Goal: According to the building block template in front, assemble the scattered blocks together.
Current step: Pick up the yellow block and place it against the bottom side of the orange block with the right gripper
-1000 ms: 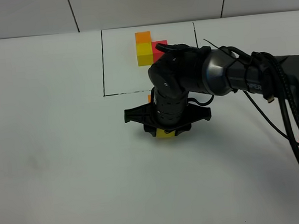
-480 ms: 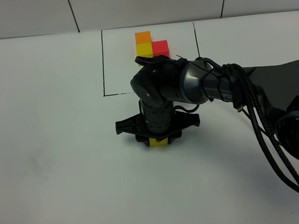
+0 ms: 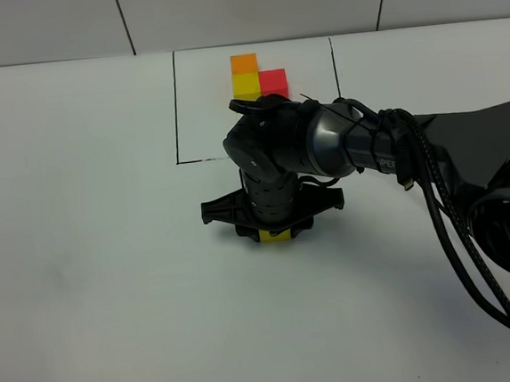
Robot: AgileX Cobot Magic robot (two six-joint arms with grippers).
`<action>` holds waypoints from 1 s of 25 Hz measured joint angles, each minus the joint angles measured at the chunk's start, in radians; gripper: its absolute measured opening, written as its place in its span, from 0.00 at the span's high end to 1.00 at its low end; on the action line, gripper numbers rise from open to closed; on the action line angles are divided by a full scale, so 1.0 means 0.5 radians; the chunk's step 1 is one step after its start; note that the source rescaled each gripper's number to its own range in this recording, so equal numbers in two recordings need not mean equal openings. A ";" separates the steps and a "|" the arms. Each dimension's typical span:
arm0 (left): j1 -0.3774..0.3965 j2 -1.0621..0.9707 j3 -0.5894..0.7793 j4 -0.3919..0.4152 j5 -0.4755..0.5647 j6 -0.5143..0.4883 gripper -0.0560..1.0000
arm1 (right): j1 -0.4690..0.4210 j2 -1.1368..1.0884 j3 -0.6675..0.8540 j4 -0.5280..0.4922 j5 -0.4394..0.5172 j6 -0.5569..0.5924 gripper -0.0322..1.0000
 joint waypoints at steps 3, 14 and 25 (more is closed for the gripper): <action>0.000 0.000 0.000 0.000 0.000 0.000 0.22 | -0.002 0.000 0.000 -0.002 -0.004 0.005 0.97; 0.000 0.000 0.000 0.000 0.000 0.000 0.22 | -0.019 0.000 0.000 -0.039 -0.047 0.008 0.97; 0.000 0.000 0.000 0.000 0.000 0.000 0.22 | -0.019 0.002 0.000 -0.058 -0.090 0.006 0.97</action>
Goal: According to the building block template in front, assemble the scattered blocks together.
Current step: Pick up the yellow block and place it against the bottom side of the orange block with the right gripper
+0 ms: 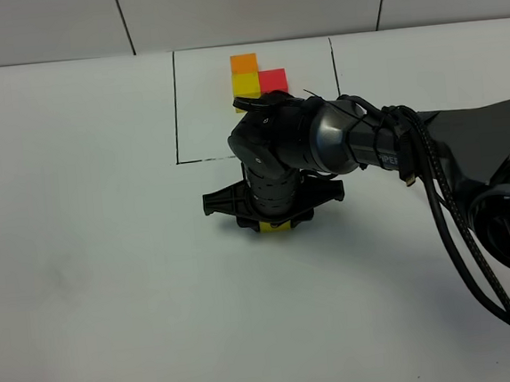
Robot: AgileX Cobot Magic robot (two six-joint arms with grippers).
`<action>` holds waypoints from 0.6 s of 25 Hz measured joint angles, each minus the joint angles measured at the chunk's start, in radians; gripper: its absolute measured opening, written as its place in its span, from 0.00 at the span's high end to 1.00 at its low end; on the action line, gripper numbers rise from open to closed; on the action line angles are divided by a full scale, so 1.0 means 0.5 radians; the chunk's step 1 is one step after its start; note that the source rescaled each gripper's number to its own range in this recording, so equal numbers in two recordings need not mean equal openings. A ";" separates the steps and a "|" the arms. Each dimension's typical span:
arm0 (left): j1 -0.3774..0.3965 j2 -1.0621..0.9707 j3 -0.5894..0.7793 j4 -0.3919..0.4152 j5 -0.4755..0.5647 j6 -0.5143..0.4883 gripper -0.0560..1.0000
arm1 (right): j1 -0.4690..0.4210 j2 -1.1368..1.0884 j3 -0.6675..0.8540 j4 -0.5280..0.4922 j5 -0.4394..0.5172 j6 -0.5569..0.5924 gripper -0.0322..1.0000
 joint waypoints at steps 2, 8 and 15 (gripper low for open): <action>0.000 0.000 0.000 0.000 0.000 0.000 0.22 | 0.000 0.000 0.000 0.000 0.000 0.000 0.97; 0.000 0.000 0.000 0.000 0.000 0.000 0.22 | 0.000 0.000 0.000 0.007 0.000 -0.004 0.97; 0.000 0.000 0.000 0.000 0.000 0.008 0.22 | -0.002 0.000 0.000 0.009 -0.011 -0.023 0.97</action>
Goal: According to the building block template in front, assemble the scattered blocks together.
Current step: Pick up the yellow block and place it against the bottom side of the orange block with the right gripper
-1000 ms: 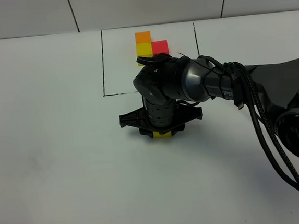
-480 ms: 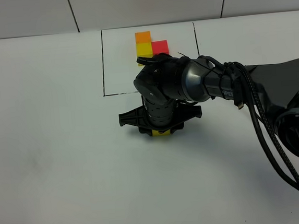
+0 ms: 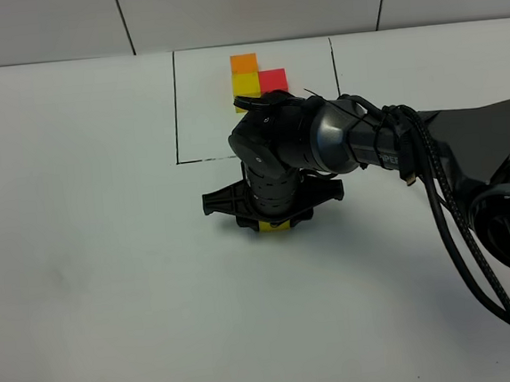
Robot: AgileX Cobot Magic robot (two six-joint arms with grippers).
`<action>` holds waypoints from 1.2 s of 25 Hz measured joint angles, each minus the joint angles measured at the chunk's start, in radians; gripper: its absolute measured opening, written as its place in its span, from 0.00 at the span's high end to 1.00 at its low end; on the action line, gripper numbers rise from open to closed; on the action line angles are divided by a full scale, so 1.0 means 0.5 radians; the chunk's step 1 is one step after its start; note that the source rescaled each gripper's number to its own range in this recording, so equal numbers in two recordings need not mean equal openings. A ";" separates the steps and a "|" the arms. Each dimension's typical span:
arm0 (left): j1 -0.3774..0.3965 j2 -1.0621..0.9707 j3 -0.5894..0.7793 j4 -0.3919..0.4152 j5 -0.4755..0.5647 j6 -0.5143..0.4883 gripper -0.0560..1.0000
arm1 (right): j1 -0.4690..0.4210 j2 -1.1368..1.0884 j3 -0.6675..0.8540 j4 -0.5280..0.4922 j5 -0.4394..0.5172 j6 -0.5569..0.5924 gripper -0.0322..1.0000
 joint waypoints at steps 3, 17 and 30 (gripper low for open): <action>0.000 0.000 0.000 0.000 0.000 0.000 0.22 | 0.000 0.000 0.000 0.001 0.000 -0.002 0.97; 0.000 0.000 0.000 0.000 0.000 0.005 0.22 | 0.000 0.013 -0.004 -0.005 0.000 -0.003 0.97; 0.000 0.000 0.000 0.000 0.000 0.007 0.22 | 0.000 0.013 -0.004 -0.012 -0.001 -0.001 0.97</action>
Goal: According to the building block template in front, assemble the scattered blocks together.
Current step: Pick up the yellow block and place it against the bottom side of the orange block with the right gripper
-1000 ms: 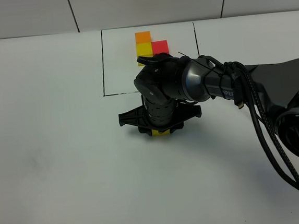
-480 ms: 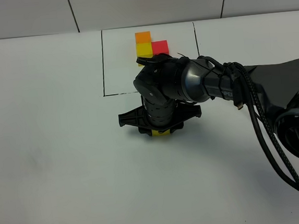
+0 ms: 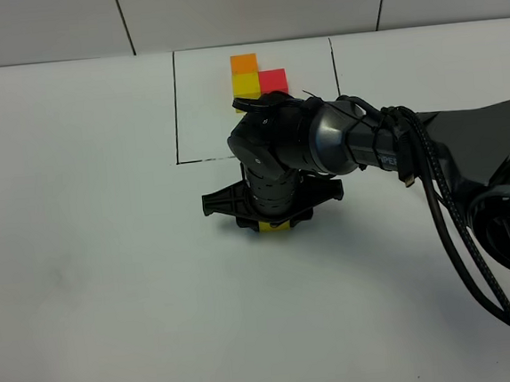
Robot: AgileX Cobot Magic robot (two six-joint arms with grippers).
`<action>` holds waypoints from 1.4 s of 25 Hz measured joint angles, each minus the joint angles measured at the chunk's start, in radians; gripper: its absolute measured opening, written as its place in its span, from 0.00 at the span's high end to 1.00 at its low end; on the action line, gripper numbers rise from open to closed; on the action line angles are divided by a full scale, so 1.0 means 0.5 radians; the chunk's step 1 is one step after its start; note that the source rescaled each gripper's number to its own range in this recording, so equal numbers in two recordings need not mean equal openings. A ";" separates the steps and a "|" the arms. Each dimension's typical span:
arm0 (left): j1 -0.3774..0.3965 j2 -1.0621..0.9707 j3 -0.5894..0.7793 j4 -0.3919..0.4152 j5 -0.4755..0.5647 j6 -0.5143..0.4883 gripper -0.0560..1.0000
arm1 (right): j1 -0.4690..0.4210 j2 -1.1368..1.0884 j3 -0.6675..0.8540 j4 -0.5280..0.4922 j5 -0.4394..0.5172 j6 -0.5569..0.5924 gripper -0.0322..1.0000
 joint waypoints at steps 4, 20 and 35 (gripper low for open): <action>0.000 0.000 0.000 0.000 0.000 0.000 0.22 | 0.000 0.002 0.000 -0.025 -0.061 0.009 0.97; 0.000 0.000 0.000 0.000 0.000 0.000 0.22 | 0.000 0.004 0.000 -0.050 -0.089 0.016 0.97; 0.000 0.000 0.000 0.000 0.000 0.000 0.22 | 0.000 0.006 -0.009 -0.049 -0.076 0.003 0.97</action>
